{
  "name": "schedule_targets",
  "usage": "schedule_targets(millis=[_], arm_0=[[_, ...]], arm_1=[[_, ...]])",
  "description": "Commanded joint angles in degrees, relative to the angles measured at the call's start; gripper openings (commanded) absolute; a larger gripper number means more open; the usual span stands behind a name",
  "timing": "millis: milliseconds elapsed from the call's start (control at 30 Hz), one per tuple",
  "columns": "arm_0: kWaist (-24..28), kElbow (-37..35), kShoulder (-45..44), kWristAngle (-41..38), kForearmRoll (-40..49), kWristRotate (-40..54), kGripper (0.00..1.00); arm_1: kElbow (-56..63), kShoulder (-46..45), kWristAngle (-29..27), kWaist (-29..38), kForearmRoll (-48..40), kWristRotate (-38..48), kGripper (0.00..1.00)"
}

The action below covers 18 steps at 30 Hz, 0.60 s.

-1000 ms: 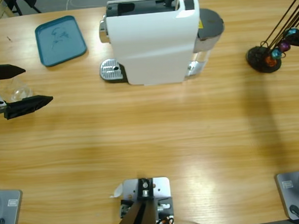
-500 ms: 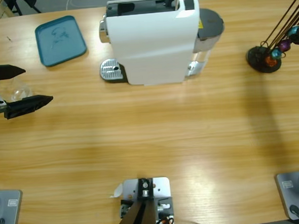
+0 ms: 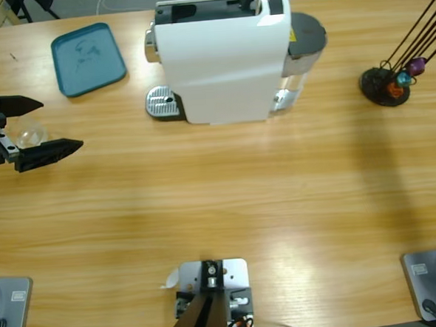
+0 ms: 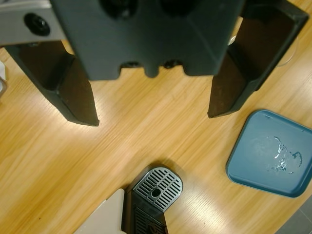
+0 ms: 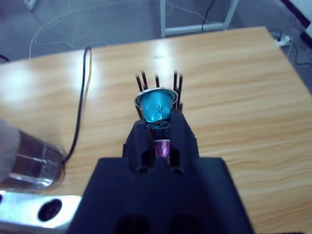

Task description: Pour coffee

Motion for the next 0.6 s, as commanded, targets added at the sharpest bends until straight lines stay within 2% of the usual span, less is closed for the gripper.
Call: schedule_targets(millis=[33, 100, 167, 267, 467, 600], arm_0=[[-0.8, 1.1, 2.0, 0.2, -0.9, -0.9, 0.968], [-0.8, 1.1, 1.9, 0.2, -0.9, -0.9, 0.968], [-0.8, 1.0, 1.7, 0.2, -0.9, -0.9, 0.968], [-0.8, 0.8, 1.0, 0.2, -0.9, -0.7, 0.968], [-1.2, 0.9, -1.7, 0.4, -0.2, -0.5, 0.968], [-1.7, 1.2, -3.1, 0.5, 0.4, -0.7, 0.968]], arm_1=[[-6.5, -9.2, -2.7, 3.7, 11.8, 0.5, 0.0], [-7.5, -11.2, 1.3, 7.0, 14.6, -2.2, 0.0], [-8.6, -11.9, 5.2, 11.4, 17.4, -9.3, 0.0], [-9.2, -11.1, 6.5, 19.8, 18.3, -17.6, 0.0], [-16.5, -1.0, 12.1, 33.8, 18.8, -26.4, 0.0], [-23.4, 5.2, 13.4, 38.2, 20.9, -28.6, 0.0]])
